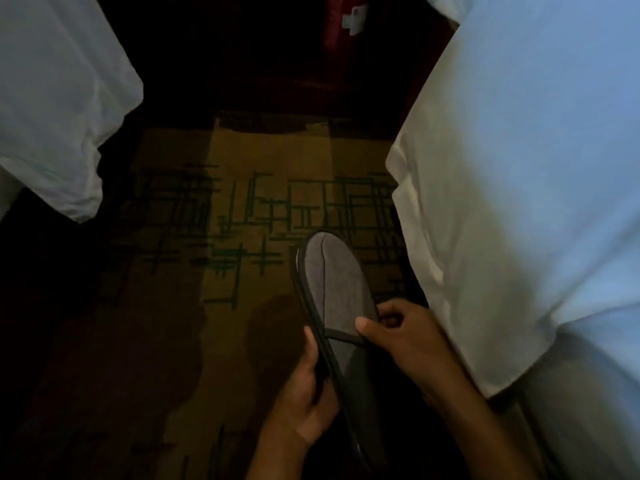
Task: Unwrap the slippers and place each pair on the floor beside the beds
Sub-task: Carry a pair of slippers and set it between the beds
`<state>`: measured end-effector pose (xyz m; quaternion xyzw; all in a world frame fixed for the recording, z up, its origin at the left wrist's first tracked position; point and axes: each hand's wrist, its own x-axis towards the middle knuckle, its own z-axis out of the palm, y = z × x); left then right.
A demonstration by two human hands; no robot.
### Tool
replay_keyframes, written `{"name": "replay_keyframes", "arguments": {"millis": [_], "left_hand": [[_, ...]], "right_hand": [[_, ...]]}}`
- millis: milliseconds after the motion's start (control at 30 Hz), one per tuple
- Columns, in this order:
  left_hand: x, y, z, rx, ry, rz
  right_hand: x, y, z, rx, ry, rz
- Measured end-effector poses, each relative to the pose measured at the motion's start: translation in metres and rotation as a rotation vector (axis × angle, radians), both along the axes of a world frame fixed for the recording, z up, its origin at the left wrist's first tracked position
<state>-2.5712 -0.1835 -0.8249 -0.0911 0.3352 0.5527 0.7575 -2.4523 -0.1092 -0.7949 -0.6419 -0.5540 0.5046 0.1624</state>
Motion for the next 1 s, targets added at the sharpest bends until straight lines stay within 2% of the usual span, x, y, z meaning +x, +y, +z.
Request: {"name": "replay_keyframes", "arguments": {"millis": [167, 333, 500, 633, 700, 800, 933, 1000], "left_hand": [[-0.006, -0.011, -0.034, -0.096, 0.064, 0.004], [-0.014, -0.032, -0.034, -0.142, 0.291, 0.078], [-0.02, -0.019, -0.046, -0.087, 0.357, 0.232], [-0.022, -0.023, -0.043, -0.099, 0.437, 0.226], [-0.025, -0.024, -0.04, -0.118, 0.414, 0.229], [-0.028, -0.02, -0.043, -0.204, 0.368, 0.236], [-0.023, -0.024, -0.054, -0.374, 0.512, 0.289], [-0.019, -0.03, -0.054, -0.438, 0.526, 0.323]], "right_hand": [[-0.008, 0.001, -0.027, -0.157, 0.146, -0.027], [-0.016, -0.01, -0.027, -0.313, 0.324, -0.018], [-0.032, 0.025, -0.042, -0.225, 0.339, 0.036], [-0.035, 0.041, -0.046, -0.18, 0.304, 0.096], [-0.035, 0.046, -0.049, -0.176, 0.306, 0.115], [-0.037, 0.061, -0.055, -0.166, 0.295, 0.152], [-0.047, 0.08, -0.062, -0.125, 0.264, 0.244], [-0.052, 0.087, -0.062, -0.077, 0.232, 0.301]]}}
